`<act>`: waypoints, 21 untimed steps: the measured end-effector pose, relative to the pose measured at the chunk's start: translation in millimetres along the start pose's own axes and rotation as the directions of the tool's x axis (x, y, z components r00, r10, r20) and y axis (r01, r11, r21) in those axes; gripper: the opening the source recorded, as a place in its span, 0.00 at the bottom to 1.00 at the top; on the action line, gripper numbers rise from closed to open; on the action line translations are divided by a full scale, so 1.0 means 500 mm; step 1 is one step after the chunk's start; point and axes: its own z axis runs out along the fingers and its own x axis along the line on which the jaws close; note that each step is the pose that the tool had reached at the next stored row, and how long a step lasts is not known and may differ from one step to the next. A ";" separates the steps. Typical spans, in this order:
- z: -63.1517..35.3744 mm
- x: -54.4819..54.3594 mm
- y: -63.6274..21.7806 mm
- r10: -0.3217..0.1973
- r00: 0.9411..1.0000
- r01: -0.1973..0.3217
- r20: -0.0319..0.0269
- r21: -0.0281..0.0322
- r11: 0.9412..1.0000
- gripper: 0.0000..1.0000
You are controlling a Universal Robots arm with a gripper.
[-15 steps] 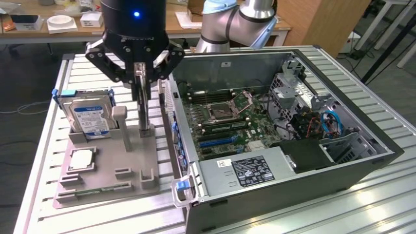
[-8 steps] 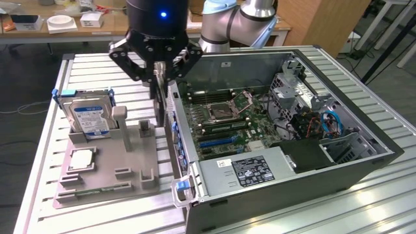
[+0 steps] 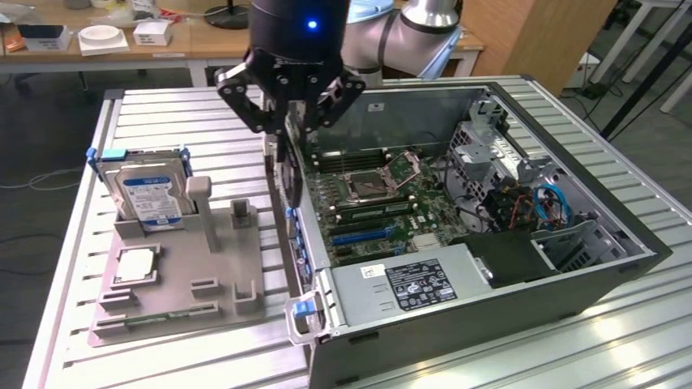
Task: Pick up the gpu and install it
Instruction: 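Pick up the gpu and move the gpu toward the slot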
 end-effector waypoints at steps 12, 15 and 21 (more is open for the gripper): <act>-0.003 -0.076 -0.003 -0.029 1.000 0.029 -0.001 0.001 1.000 0.26; -0.004 -0.095 -0.004 -0.036 0.999 0.036 -0.001 0.001 0.999 0.26; -0.006 -0.133 -0.006 -0.050 0.999 0.050 -0.002 0.002 0.999 0.26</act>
